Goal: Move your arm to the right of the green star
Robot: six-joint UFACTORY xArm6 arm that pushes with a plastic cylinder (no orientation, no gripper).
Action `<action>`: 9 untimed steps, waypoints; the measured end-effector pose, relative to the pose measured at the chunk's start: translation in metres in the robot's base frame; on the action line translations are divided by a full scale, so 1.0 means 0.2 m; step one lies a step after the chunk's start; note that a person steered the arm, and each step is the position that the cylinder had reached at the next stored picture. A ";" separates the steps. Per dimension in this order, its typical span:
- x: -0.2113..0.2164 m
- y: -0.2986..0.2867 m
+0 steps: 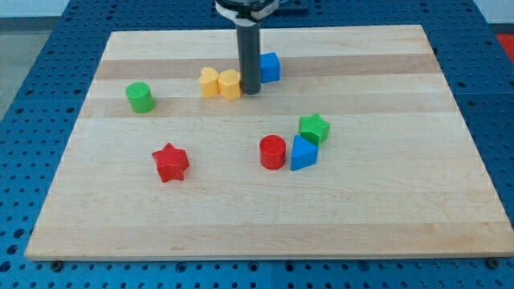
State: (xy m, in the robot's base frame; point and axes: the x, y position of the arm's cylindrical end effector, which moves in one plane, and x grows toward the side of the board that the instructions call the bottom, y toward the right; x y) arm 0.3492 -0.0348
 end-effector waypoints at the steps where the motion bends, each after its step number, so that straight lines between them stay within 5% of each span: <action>1: 0.00 -0.03; 3: 0.03 0.10; 5: 0.34 0.15; 8: 0.25 0.51; 9: 0.42 0.73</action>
State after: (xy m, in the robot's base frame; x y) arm 0.4330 0.1119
